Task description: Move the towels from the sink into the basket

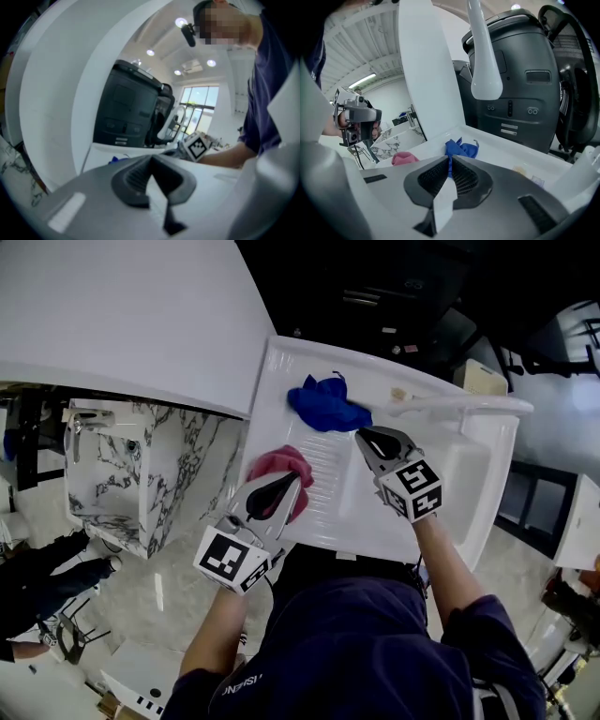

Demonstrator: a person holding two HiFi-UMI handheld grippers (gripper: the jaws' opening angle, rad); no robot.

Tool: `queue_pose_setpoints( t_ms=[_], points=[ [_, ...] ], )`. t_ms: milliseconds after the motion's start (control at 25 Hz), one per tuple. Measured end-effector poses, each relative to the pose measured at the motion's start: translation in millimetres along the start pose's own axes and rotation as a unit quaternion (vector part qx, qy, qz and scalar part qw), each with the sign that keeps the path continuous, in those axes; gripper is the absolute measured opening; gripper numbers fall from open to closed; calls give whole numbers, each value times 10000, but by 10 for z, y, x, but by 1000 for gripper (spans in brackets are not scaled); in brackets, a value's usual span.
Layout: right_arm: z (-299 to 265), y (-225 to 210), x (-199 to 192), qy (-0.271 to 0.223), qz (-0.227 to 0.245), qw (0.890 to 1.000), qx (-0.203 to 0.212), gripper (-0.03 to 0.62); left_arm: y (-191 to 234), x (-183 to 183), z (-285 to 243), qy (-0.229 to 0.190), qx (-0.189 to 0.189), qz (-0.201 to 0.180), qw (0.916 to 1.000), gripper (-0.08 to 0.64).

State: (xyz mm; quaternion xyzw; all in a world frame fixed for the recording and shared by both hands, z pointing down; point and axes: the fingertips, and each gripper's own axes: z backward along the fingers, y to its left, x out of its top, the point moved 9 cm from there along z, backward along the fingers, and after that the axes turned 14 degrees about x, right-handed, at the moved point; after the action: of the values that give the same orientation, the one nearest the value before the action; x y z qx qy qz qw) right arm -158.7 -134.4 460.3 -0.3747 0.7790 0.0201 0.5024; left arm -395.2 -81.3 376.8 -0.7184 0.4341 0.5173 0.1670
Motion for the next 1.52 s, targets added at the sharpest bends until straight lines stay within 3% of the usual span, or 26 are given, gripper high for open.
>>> queue_pose_setpoints(
  t_ms=[520,640,1200,1520],
  points=[
    [-393,-169,-111,317,-179,9993,18,14,160,-123,-26,112,40,216,9997,3],
    [-461,-203,-122,359,-245,9991,11,85,187,-138,-33,130,44,243,9996,3],
    [-809,-375,-172,554,-462,9972,-198,201,289,-175,-87,239,43,359,9991,3],
    [-1049,-466,-282,826,-514,9949,-269,233,361,-197,-89,335,45,391,9987,3]
  ],
)
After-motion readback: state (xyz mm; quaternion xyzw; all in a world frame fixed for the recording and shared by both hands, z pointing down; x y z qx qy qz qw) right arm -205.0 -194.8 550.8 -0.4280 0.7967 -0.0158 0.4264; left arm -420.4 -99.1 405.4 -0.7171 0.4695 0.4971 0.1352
